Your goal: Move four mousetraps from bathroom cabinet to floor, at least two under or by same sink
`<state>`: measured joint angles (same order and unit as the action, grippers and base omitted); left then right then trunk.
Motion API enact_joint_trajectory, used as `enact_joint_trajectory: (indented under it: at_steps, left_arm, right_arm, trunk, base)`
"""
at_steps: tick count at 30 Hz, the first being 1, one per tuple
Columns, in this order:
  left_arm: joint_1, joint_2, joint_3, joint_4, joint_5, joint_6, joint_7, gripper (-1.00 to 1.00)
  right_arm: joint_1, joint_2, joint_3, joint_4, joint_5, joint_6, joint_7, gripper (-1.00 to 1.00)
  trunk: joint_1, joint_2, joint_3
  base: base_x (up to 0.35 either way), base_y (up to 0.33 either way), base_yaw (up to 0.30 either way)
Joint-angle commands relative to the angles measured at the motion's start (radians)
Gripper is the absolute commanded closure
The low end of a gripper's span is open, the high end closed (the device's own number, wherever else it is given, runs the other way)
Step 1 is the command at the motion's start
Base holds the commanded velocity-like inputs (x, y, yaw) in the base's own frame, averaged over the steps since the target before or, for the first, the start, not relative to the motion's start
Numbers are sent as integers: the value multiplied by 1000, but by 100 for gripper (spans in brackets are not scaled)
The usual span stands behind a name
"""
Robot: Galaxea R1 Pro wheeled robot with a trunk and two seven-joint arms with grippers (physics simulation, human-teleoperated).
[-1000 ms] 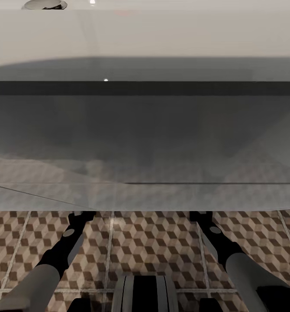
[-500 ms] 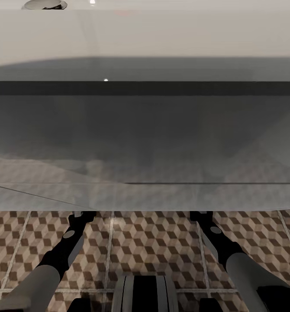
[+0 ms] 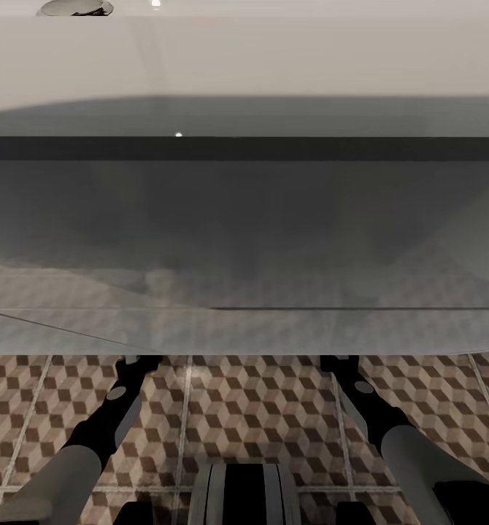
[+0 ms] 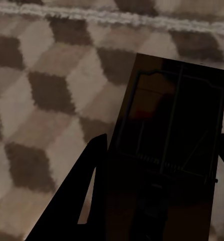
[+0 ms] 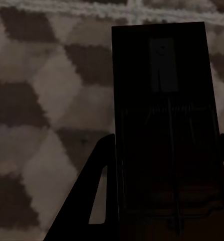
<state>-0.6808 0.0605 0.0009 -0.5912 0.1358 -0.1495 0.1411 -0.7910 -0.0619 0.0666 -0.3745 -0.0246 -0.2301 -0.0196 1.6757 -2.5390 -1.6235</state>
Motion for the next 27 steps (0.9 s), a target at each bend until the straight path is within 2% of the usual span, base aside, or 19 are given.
enact_joint_trajectory:
  at_steps: [1,8,27]
  left_arm:
    - [0,0,-2,-2,8,-4,2,100]
    - [0,-2,-2,-28,8,-4,3,100]
    - [0,-10,-1,-27,5,0,13,100]
  right_arm:
    - [0,-1,7,1,-4,-3,0,100]
    - [0,-1,7,0,-3,-3,0,100]
    - [0,-1,8,1,0,-3,0,100]
  trunk:
    - [0,0,0]
    - [0,0,0]
    - [0,0,0]
  base:
    - [0,0,0]
    - [0,0,0]
    - [0,0,0]
